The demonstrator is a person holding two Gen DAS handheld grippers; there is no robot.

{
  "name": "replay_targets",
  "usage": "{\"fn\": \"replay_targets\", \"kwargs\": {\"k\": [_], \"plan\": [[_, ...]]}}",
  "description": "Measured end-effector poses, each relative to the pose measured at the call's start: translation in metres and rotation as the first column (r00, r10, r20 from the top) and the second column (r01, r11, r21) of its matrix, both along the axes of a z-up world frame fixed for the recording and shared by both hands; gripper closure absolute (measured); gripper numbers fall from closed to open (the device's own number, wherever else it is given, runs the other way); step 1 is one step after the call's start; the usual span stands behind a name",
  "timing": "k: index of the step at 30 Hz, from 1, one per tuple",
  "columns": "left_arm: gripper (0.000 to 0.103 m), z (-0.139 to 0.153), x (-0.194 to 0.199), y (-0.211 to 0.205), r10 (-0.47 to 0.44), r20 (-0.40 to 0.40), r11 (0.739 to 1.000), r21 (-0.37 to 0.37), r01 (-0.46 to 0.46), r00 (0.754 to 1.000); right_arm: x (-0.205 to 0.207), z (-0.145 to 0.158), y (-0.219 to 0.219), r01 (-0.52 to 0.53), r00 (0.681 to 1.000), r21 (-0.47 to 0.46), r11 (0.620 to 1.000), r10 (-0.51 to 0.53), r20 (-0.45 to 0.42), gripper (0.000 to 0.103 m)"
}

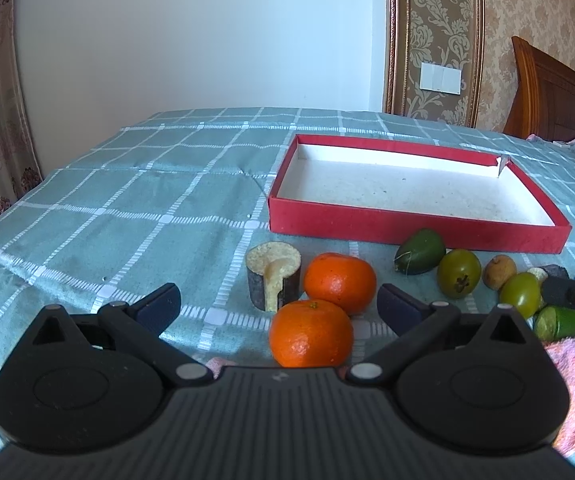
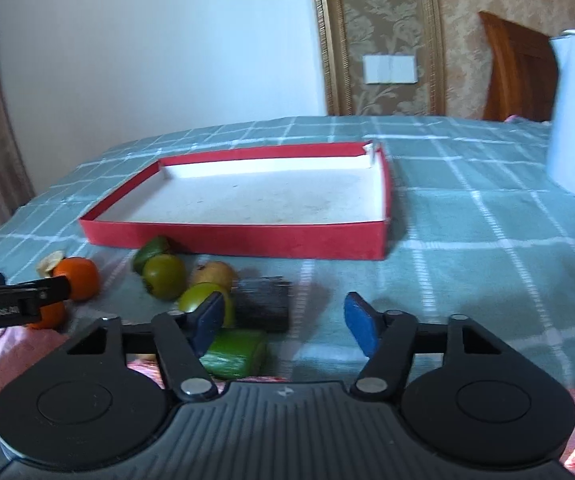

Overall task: Organize fruits
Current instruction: 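Close the right gripper on the dark vegetable chunk and lift it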

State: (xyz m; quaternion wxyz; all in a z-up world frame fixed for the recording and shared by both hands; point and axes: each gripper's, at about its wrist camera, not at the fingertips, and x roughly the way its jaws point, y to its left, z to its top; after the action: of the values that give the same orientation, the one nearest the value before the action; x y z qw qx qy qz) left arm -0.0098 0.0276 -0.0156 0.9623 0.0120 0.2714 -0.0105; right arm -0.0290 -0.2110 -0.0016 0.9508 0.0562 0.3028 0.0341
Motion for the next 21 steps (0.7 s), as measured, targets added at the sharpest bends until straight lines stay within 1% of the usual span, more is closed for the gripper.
{"fn": "replay_targets", "kwargs": {"k": [5,9,15,17,20,21], "plan": [[0.000,-0.001,0.000,0.002,0.006,-0.004,1.000,-0.008,-0.006,1.000,0.008,0.003,0.006,-0.010,1.000,-0.011,1.000,0.010,0.000,0.053],[0.000,0.000,-0.001,0.006,0.012,-0.003,1.000,-0.012,-0.012,1.000,0.018,0.003,0.002,0.022,0.999,-0.010,1.000,-0.023,-0.025,0.053],[0.000,0.000,-0.004,0.009,0.020,0.000,1.000,-0.015,-0.020,1.000,0.022,0.005,-0.007,-0.005,0.997,0.029,1.000,0.007,-0.072,0.053],[0.000,0.000,-0.003,0.010,0.020,-0.006,1.000,-0.022,-0.020,1.000,0.022,0.005,-0.006,-0.013,0.997,0.021,1.000,0.015,-0.076,0.054],[0.000,0.000,-0.004,0.010,0.018,-0.005,1.000,-0.013,-0.018,1.000,0.020,0.009,-0.001,-0.043,0.994,0.005,0.999,0.044,-0.097,0.064],[0.000,0.000,-0.005,0.009,0.017,-0.002,1.000,-0.009,-0.017,1.000,0.020,0.010,0.002,-0.055,0.993,-0.019,0.998,0.052,-0.105,0.064]]}}
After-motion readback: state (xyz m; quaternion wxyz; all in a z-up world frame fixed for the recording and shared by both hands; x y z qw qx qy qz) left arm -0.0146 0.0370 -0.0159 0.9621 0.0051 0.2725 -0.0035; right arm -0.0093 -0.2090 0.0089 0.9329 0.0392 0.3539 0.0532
